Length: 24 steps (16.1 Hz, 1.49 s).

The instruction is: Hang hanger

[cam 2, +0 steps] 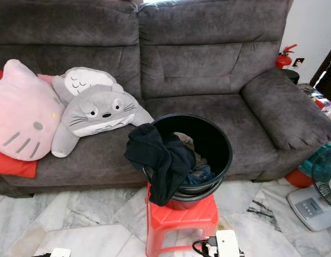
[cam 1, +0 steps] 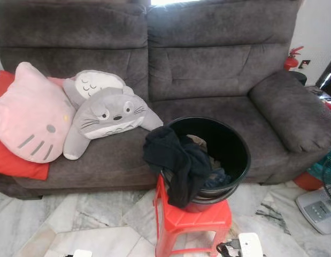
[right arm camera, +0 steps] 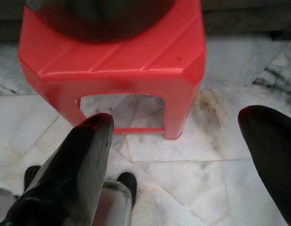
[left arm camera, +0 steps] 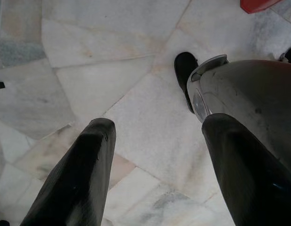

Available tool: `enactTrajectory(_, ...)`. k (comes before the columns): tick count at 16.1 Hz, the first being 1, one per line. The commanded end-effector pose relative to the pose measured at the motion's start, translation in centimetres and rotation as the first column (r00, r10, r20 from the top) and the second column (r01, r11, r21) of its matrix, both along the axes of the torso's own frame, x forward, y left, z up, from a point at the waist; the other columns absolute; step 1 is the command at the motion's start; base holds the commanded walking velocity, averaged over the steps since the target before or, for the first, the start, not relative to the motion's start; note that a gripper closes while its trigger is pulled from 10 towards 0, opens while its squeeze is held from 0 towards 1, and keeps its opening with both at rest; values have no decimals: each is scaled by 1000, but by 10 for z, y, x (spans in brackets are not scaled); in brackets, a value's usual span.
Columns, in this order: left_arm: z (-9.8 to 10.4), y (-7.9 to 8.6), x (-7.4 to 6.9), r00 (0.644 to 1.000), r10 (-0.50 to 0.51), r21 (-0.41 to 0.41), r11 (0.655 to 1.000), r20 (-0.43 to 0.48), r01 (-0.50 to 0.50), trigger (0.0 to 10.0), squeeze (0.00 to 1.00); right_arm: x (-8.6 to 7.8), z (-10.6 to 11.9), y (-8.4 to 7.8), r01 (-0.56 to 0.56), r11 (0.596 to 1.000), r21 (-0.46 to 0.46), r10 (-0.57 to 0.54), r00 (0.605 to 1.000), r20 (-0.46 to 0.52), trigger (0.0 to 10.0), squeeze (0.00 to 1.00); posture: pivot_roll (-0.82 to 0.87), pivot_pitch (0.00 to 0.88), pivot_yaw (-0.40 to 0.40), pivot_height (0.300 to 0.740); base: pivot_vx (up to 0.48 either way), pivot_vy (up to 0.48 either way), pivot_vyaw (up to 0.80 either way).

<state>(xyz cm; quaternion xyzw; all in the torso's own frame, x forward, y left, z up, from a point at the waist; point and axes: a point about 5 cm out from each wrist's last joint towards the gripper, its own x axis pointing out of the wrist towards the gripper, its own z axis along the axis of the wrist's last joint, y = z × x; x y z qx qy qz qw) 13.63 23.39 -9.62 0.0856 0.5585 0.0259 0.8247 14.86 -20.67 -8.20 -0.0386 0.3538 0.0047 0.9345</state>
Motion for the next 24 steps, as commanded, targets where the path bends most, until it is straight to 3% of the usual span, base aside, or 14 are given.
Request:
enactTrajectory(1,-2,-1,-5,1000,-9,2,1000,-20,9,10000,0,1,6,-5,-19,1000,-23,20,998,65,10000,0,-149,0,-28,740,0,0,0)
enactTrajectory(6,-3,-5,-5,1000,-20,1,1000,-21,20,10000,0,0,23,-23,-16,995,-95,39,971,237,10000,0,-153,0,-33,740,0,0,0)
enactTrajectory(8,-3,-6,-5,1000,-21,0,1000,-21,21,10000,0,6,62,-30,3,991,-130,58,882,468,10000,0,-159,0,-35,740,0,0,0)
enactTrajectory(11,-3,-6,-6,999,-27,1,1000,-25,27,10000,0,10,122,-16,2,987,-163,95,806,585,10000,0,-164,0,-36,740,0,0,0)
enactTrajectory(13,-3,-5,-6,999,-27,2,1000,-25,27,10000,0,17,141,-6,-4,987,-162,107,770,629,10000,0,-164,0,-36,740,0,0,0)
enactTrajectory(15,-3,-4,-6,999,-27,4,1000,-25,27,10000,0,43,168,3,-22,985,-170,134,712,689,10000,0,-165,0,-38,740,0,0,0)
enactTrajectory(18,-2,-2,-5,1000,-22,7,1000,-20,22,10000,0,90,200,21,-162,959,-232,281,629,725,10000,0,-167,0,-36,740,0,0,0)
enactTrajectory(20,-2,-1,-5,1000,-16,7,1000,-17,16,10000,0,96,201,40,-314,929,-196,361,652,667,10000,0,-164,0,-37,740,0,0,0)
enactTrajectory(21,-2,-2,-4,1000,-11,6,1000,-16,11,10000,0,94,197,46,-405,863,-301,502,626,597,10000,0,-157,0,-41,740,0,0,0)
enactTrajectory(23,-2,-1,-4,1000,-6,5,1000,-15,6,10000,0,92,198,45,-446,852,-275,518,634,575,10000,0,-153,0,-41,740,0,0,0)
enactTrajectory(24,-2,-1,-4,1000,-7,6,1000,-15,7,10000,0,91,201,45,-495,820,-288,568,638,520,10000,0,-158,0,-39,740,0,0,0)
